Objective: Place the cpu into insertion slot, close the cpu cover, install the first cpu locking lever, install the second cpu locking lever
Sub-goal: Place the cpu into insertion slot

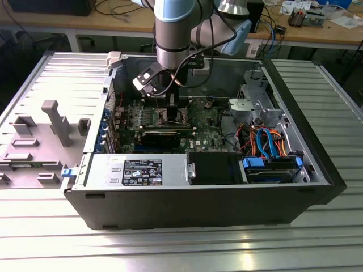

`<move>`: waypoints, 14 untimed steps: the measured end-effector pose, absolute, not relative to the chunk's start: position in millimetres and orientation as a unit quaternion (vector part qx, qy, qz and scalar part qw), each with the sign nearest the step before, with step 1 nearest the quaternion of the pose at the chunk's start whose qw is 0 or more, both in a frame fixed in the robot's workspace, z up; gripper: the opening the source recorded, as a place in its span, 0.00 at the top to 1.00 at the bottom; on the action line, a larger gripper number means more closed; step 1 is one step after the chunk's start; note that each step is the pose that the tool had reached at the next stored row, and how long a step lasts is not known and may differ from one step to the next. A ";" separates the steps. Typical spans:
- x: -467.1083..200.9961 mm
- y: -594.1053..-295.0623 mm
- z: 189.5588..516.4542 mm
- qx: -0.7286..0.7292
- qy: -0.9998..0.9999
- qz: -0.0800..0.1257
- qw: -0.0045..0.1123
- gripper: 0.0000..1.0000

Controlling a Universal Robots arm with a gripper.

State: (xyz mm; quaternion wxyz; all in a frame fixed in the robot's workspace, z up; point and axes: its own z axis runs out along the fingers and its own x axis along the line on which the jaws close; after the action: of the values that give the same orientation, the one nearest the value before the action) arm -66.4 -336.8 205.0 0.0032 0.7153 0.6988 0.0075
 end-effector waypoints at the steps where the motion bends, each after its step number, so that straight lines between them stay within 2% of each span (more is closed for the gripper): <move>1: -66.4 -336.8 204.7 0.716 0.698 0.008 0.003 0.47; 14: -66.2 -336.8 203.0 0.721 0.693 0.007 0.003 0.47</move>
State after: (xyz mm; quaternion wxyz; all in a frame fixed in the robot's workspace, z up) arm -66.2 -336.8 203.0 0.0033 0.7207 0.6931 0.0075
